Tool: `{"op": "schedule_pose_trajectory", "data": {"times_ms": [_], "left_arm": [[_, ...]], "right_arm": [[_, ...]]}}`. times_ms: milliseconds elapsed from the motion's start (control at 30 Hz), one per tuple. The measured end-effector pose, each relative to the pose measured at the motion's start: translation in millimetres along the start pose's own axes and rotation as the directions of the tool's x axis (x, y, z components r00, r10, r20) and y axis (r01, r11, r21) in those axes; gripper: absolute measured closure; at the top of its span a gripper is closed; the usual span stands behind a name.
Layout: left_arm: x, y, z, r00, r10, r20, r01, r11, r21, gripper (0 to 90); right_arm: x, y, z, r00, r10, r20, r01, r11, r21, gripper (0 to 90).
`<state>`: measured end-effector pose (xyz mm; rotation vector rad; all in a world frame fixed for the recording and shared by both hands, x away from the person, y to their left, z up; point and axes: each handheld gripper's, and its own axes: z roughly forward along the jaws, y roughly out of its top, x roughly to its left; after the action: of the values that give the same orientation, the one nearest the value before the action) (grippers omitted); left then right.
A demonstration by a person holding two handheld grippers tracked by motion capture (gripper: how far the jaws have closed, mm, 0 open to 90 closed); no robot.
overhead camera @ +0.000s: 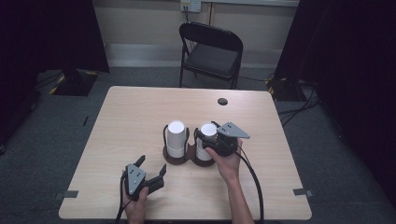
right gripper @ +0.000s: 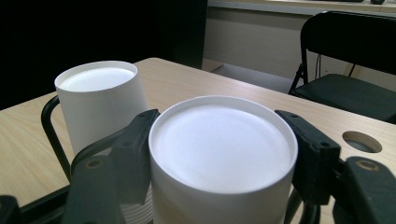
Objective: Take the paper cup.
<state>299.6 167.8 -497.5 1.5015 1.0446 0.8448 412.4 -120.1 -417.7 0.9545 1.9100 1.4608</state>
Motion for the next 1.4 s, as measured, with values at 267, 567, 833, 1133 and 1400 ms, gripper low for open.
{"op": "schedule_pose_trajectory", "data": {"times_ms": [267,567,833,1133,1400], "left_arm": [[-0.9,0.3,0.7,0.9998,0.012,0.016,-0.012,0.9999,0.007,16.4],[0.6,0.7,1.7,0.9999,0.001,0.016,-0.001,0.9998,0.020,16.9],[0.5,0.7,1.5,0.9998,0.000,0.021,0.000,0.9998,0.020,17.2],[1.3,1.1,2.4,0.9996,-0.004,0.028,0.003,0.9995,0.030,17.3],[0.0,1.3,3.0,0.9997,0.002,0.025,-0.003,0.9994,0.034,17.4]], "right_arm": [[-1.0,10.8,-5.0,0.9999,0.015,0.000,-0.015,1.000,-0.026,33.6],[-1.0,16.8,-6.0,0.9997,0.025,0.001,-0.025,0.999,-0.033,33.7],[0.4,24.7,-10.0,0.9989,0.046,0.012,-0.045,0.998,-0.051,33.9],[1.6,29.6,-12.6,0.9984,0.055,0.008,-0.055,0.996,-0.064,33.9],[3.7,38.2,-16.0,0.9991,0.042,0.007,-0.041,0.996,-0.078,33.9]]}}
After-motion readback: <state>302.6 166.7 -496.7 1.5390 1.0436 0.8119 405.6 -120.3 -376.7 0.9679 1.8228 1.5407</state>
